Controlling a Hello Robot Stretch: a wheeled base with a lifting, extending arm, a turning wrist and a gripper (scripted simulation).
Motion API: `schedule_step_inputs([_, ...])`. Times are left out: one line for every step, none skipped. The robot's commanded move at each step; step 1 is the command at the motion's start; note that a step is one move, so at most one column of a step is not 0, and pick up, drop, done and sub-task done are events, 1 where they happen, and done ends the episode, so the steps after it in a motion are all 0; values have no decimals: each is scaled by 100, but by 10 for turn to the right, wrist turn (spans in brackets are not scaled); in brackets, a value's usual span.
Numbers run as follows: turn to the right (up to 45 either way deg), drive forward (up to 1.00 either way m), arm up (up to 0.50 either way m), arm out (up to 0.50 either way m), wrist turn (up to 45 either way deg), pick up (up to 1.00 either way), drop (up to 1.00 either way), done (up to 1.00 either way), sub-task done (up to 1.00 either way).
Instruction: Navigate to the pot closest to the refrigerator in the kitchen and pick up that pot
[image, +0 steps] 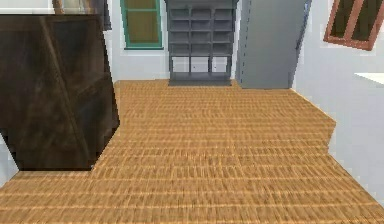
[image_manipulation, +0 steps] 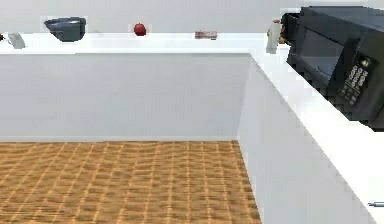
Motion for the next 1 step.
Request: schedule_step_inputs([450,0,0,0,0,0,0,0,0])
